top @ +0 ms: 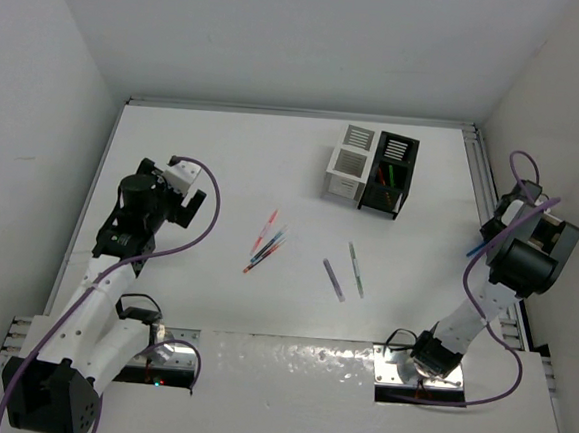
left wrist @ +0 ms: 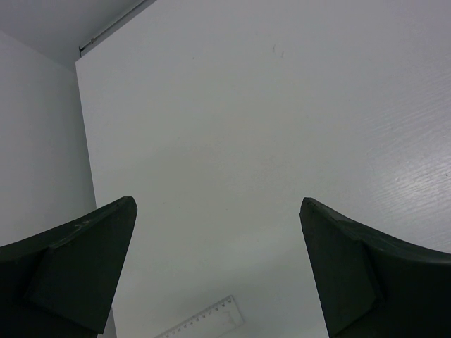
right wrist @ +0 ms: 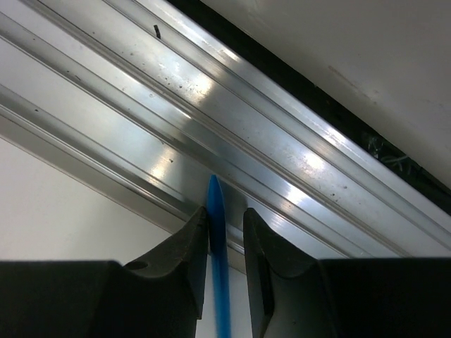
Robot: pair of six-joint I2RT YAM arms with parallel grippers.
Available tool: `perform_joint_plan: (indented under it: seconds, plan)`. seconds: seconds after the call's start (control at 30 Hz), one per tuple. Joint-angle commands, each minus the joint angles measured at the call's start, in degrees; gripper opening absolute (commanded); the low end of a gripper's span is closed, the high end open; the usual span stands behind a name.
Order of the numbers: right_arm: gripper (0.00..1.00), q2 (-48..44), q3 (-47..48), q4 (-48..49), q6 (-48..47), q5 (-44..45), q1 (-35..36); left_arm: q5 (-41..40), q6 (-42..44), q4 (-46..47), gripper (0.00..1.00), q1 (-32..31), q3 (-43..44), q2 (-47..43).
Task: Sort the stationery into containers
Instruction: Pick up the pen from the corner of the board.
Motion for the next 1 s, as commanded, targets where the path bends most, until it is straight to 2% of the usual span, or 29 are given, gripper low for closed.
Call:
perform_joint_plan:
  seconds: [0.0, 0.07, 0.17, 0.3, 0.57, 0.7, 0.97]
  plan:
    - [0.26, 0.85, -0.79, -1.97, -0.17, -1.27, -0.16, -0.12, -0.26, 1.33, 1.0, 0.71, 2.02, -0.75]
    - [0.25, 0.85, -0.7, -1.96, -0.35, -1.97, -0.16, -0.12, -0.26, 1.42, 1.0, 0.71, 1.94, -0.75]
    - [0.17, 0.68, -0.87, -1.96, -0.35, -2.94, -0.08, -0.03, -0.18, 1.68, 1.0, 0.71, 1.94, -0.75]
    - [0.0, -0.72, -1.84, -1.0, -1.05, -3.38, 0.01, -0.12, -0.26, 1.68, 1.0, 0.71, 1.85, -0.84]
    - [0.0, -12.3, -7.36, 3.21, -5.7, 0.57, 3.0, 0.06, -0.79, 1.86, 1.0, 0.71, 1.76, -0.93]
    - [0.0, -19.7, -10.01, 6.03, -7.37, -3.47, 5.37, 1.19, -1.67, 1.77, 1.0, 0.8, 2.29, -0.75]
    - [0.0, -31.22, -11.95, 10.95, -13.79, -5.48, 14.06, 2.08, -3.34, 2.21, 1.0, 0.8, 1.67, -1.72]
